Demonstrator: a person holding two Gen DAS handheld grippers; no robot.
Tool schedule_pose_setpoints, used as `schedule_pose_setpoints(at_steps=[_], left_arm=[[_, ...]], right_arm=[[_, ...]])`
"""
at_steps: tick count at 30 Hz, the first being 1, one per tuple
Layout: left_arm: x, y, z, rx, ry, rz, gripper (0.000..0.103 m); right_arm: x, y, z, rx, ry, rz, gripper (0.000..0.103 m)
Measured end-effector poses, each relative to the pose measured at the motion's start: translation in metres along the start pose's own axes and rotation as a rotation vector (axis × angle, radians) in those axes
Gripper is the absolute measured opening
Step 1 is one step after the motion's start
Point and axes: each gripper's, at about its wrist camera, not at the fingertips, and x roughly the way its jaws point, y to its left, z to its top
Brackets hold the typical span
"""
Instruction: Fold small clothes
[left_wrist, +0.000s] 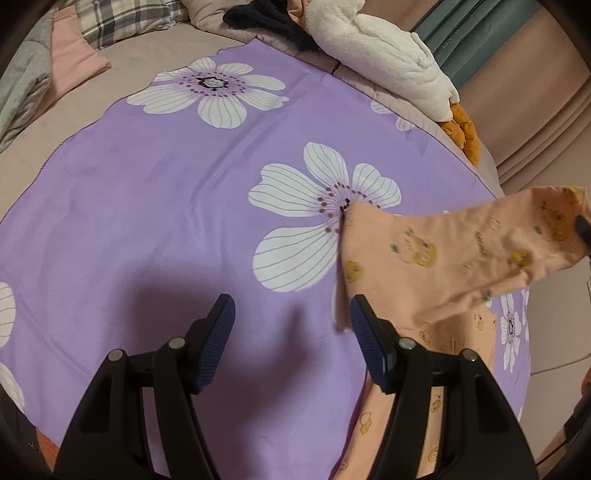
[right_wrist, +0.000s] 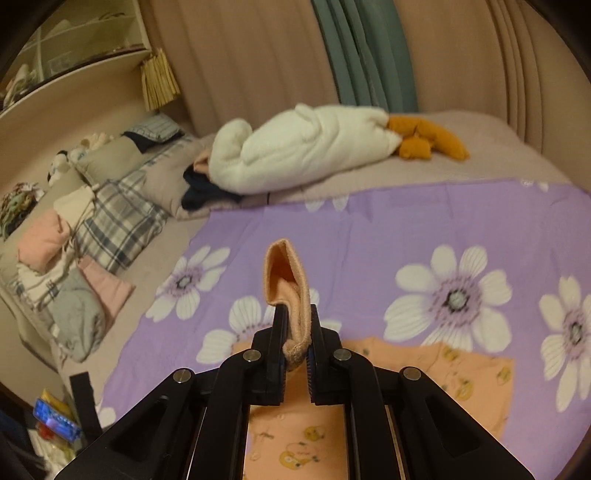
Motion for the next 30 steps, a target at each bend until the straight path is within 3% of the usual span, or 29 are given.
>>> schedule_pose_setpoints(at_steps=[8,19,30], left_arm=[[0.019,-0.036,0.011,0.066,0.029,-0.037,0.062],[0.063,-0.088,0.007,0.200,0.116,-0.039,0.053],[0.094,-0.099,-0.005,0.233,0.178,0.010,0.052]], right_arm=[[-0.014,-0.038,-0.007,0.061,-0.034,-0.053,0.010],[0.000,-0.114,-0.046,0.196,0.040,-0.171,0.010],[0.020,-0.169,-0.095,0.328,0.131,-0.221,0.010]])
